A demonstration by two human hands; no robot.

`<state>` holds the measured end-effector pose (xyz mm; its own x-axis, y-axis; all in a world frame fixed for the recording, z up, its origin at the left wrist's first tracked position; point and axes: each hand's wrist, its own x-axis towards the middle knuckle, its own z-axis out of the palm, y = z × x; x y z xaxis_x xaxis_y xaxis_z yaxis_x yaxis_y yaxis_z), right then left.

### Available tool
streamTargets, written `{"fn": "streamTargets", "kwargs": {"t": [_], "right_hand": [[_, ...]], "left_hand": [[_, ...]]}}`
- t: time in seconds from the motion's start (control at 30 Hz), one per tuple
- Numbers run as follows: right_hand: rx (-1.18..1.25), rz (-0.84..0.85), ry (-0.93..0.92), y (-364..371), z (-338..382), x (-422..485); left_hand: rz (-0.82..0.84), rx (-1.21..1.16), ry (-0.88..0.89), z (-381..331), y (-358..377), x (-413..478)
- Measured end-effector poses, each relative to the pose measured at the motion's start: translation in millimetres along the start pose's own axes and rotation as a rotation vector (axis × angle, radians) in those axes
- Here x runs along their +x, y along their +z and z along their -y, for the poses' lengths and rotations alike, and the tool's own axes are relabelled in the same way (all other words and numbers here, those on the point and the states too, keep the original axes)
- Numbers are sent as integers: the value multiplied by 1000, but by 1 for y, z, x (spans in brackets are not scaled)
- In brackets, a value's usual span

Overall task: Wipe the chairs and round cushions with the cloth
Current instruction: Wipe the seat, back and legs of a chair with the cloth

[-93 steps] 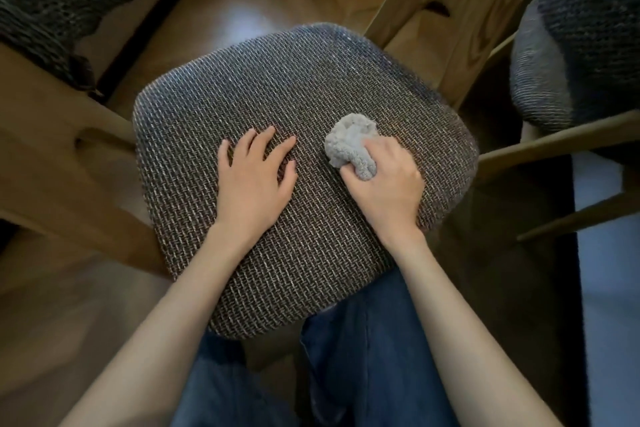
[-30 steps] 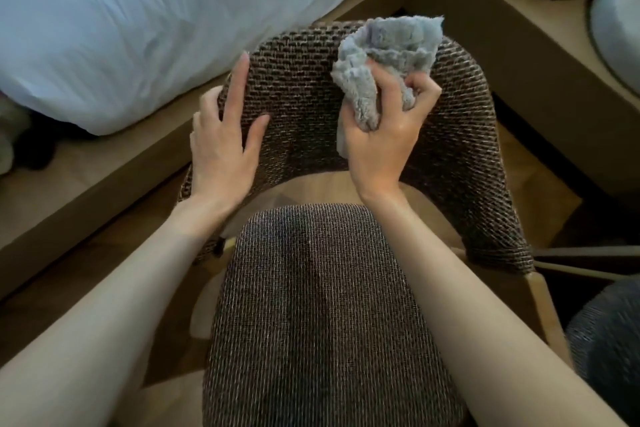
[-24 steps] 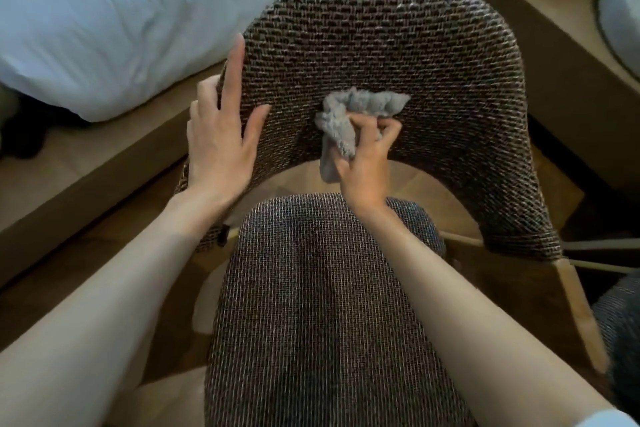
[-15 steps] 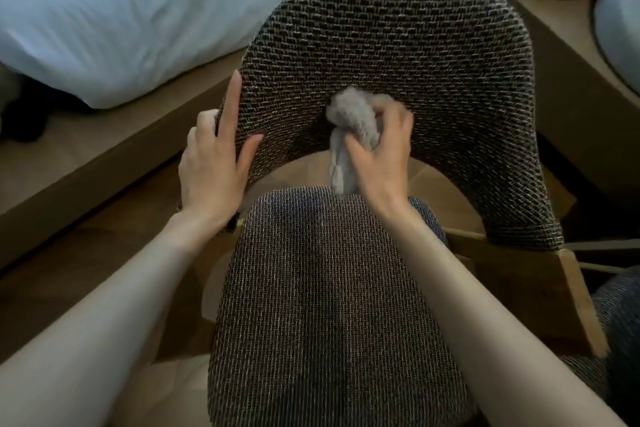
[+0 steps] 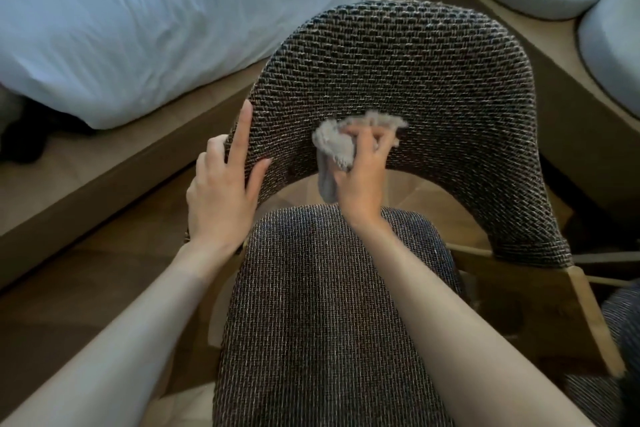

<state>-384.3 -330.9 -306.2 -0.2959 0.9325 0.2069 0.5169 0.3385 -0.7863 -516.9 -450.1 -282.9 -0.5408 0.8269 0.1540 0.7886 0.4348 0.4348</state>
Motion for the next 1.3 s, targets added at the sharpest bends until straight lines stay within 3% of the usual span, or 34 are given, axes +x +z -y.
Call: {"fn": "streamTargets", "kwargs": {"t": [0.07,0.13,0.2,0.33,0.4,0.63,0.8,0.87,1.07,1.23,1.3], "right_hand": [[43,145,144,1,-12,-14],[44,187,188,-7,-12,-21],[86,93,147,-24,4,-24],[203,-256,-114,-57,59,-18],[202,-305,-202,-54,76,-1],[75,-238,-166,1,46,25],[102,46,71,19,2,-21],[123,80,131,12,2,-30],[268,-256,-114,-30,84,-11],[96,-86,-186,-10,113,21],[137,-78,-180,-3,107,20]], "left_hand": [[-3,-10,4,0,-1,-1],[-6,-20,7,0,-1,0],[-6,-23,8,0,0,0],[-14,-30,6,0,1,-1],[-14,-44,-1,1,0,-1],[-25,-65,12,1,1,-2],[-44,-142,20,4,1,1],[-49,-197,25,5,1,1],[-48,-316,11,11,-2,1],[18,-409,-29,17,-7,-3],[17,-418,-27,18,-6,-4]]}}
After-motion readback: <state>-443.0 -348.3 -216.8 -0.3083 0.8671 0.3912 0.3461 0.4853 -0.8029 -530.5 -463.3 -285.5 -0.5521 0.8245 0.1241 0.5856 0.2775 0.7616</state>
